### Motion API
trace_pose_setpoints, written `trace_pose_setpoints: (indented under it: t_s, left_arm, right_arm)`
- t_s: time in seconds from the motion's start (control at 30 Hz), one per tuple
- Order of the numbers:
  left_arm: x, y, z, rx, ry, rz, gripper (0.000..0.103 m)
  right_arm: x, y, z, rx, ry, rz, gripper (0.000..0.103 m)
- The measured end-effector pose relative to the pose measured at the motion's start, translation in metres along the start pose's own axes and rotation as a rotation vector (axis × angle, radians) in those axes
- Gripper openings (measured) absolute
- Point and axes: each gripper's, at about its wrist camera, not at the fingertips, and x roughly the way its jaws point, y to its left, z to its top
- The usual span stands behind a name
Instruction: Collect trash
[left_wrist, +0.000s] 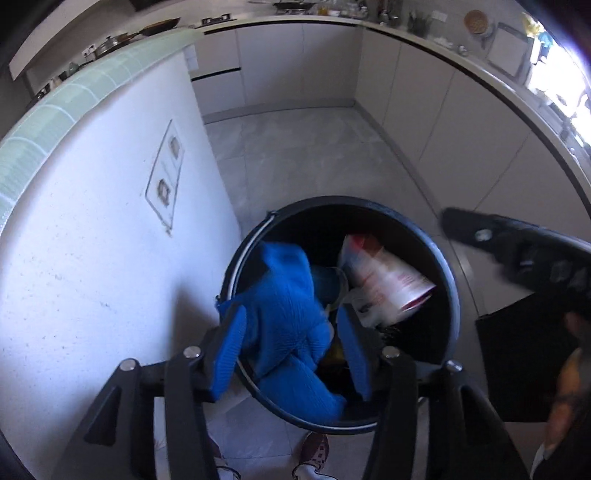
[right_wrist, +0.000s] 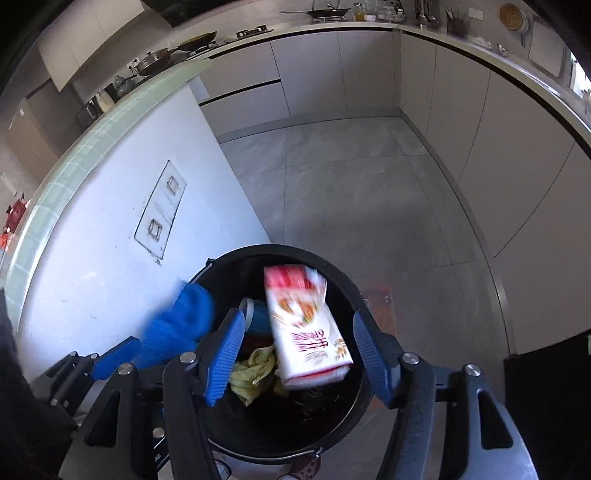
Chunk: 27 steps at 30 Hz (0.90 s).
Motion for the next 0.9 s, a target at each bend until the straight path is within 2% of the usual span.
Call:
trace_pose_setpoints:
  t_s: [0.3, 0.5, 0.57, 0.67, 0.83, 0.9]
  left_arm:
    - [-0.070, 0.000, 0.001, -0.014, -0.104, -0.023, 0.058]
    - [-0.135, 0.011, -0.009, 0.004, -0.172, -0.067, 0.058]
    - [-0.160, 0.020, -0.020, 0.019, -0.214, -0.074, 0.058]
    - [-0.193, 0.036, -0.045, 0.024, -0.278, -0.087, 0.069]
    - [-0.260, 0.080, -0.110, 0.021, -0.339, -0.091, 0.072]
    - [-0.281, 0.099, -0.134, 0.011, -0.355, -0.084, 0.081]
  right_arm:
    - [-0.053, 0.001, -0.013, 0.031, -0.031, -0.009, 0.064]
    - [-0.093, 0.019, -0.041, 0.070, -0.030, -0.031, 0.064]
    - [-0.109, 0.030, -0.054, 0.075, -0.047, -0.026, 0.064]
    - [-0.138, 0.057, -0.083, 0.064, -0.076, -0.028, 0.064]
    - [-0.193, 0.121, -0.157, 0.059, -0.093, -0.024, 0.064]
    - [-0.216, 0.144, -0.182, 0.048, -0.113, -0.027, 0.064]
